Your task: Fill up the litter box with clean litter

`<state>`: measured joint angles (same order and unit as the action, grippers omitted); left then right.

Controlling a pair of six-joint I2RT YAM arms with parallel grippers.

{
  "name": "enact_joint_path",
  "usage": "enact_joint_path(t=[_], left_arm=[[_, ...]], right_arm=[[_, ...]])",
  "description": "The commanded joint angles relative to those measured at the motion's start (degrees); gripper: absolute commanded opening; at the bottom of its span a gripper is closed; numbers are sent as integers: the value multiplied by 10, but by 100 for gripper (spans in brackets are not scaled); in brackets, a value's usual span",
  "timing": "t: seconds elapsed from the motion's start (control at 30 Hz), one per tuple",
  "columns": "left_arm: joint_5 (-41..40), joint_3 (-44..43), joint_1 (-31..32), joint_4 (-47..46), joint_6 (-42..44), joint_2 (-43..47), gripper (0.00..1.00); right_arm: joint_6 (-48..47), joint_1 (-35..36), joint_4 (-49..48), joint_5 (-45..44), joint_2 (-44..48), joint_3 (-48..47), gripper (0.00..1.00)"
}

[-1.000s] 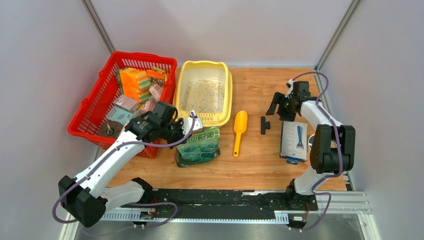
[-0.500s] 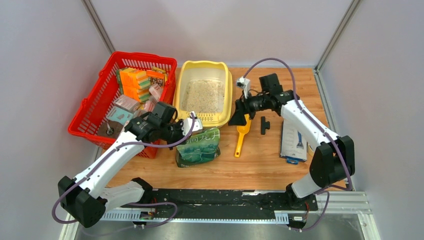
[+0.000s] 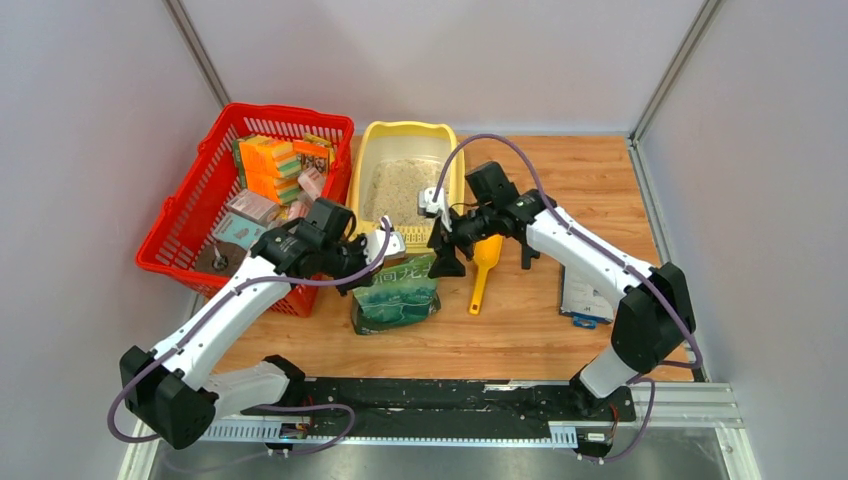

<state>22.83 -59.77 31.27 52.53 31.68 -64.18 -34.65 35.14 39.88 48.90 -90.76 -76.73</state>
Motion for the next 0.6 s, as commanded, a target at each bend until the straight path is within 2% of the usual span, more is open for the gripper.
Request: enact_joint_path(t=[0.0, 0.03, 0.13, 0.17, 0.2, 0.27, 0.3, 0.33, 0.43, 0.53, 0.57], left_arm=[[28, -50, -4, -46, -27, 4, 0], [29, -49, -4, -45, -31, 5, 0], [28, -47, -4, -45, -33, 7, 0], [26, -47, -4, -45, -33, 8, 0], [16, -47, -4, -42, -35, 9, 0], [9, -58, -5, -24, -33, 11, 2], [-12, -61, -9, -17, -40, 13, 9], [-19, -62, -15, -16, -63, 26, 25], [-12, -68, -53, -18, -122, 57, 46], [2, -77, -81, -23, -189, 64, 54], [6, -83, -82, -23, -199, 59, 54]], right_arm=[[-61, 47, -100, -64, 30, 35, 71], [-62, 51, -105, -78, 33, 40, 65], [-58, 56, -118, -95, 39, 51, 28], [-61, 56, -115, -103, 50, 53, 8], [-66, 55, -106, -111, 56, 55, 2], [-78, 52, -104, -142, 77, 73, 0], [-83, 50, -103, -151, 105, 83, 0], [-93, 49, -101, -161, 118, 92, 0], [-129, 49, -94, -170, 174, 135, 0], [-156, 50, -86, -182, 207, 172, 0], [-161, 49, -86, -183, 211, 181, 12]])
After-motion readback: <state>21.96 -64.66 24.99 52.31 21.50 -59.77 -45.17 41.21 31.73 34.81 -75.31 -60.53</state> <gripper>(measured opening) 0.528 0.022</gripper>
